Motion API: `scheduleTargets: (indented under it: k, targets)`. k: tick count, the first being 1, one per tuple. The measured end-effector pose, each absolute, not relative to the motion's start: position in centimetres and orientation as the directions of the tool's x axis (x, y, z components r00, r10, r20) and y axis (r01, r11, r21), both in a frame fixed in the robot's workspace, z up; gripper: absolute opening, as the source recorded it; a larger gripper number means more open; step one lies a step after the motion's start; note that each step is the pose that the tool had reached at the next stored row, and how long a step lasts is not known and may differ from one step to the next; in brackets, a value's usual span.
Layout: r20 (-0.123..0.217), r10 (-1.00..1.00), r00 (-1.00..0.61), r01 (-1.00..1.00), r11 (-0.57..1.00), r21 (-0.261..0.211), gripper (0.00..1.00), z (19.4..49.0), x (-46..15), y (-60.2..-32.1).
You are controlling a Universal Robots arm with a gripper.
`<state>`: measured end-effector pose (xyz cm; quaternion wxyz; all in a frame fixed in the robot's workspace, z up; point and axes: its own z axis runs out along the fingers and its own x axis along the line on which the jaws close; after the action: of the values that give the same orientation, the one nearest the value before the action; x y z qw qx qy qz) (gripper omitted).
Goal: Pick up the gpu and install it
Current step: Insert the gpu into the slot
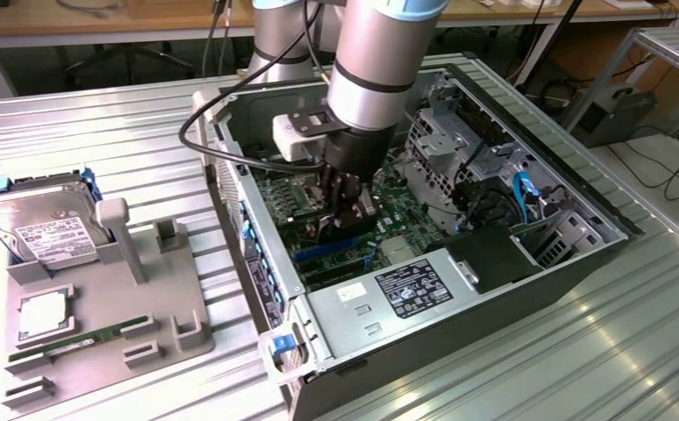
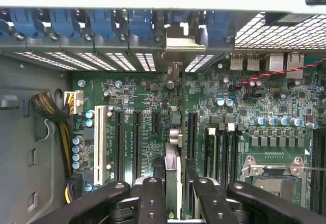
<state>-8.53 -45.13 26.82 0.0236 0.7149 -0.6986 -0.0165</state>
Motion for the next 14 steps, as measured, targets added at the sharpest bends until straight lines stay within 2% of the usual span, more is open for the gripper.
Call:
scheduleTargets:
  k: [3,6,7,10,14]
  targets:
    - [0.01,-1.0,0.008,-0.998,-0.008,0.057,0.26,25.9,-9.1,-45.2]
    - [0.01,-1.0,-0.018,-0.997,0.019,0.078,0.26,26.9,-8.3,-45.1]
    - [0.011,-1.0,-0.018,-0.991,0.019,0.133,0.26,26.9,-7.2,-45.2]
    - [0.011,-0.999,-0.031,-0.988,0.032,0.153,0.26,26.7,-6.8,-45.7]
    - [0.011,-1.0,-0.021,-0.988,0.022,0.154,0.26,26.2,-6.8,-45.3]
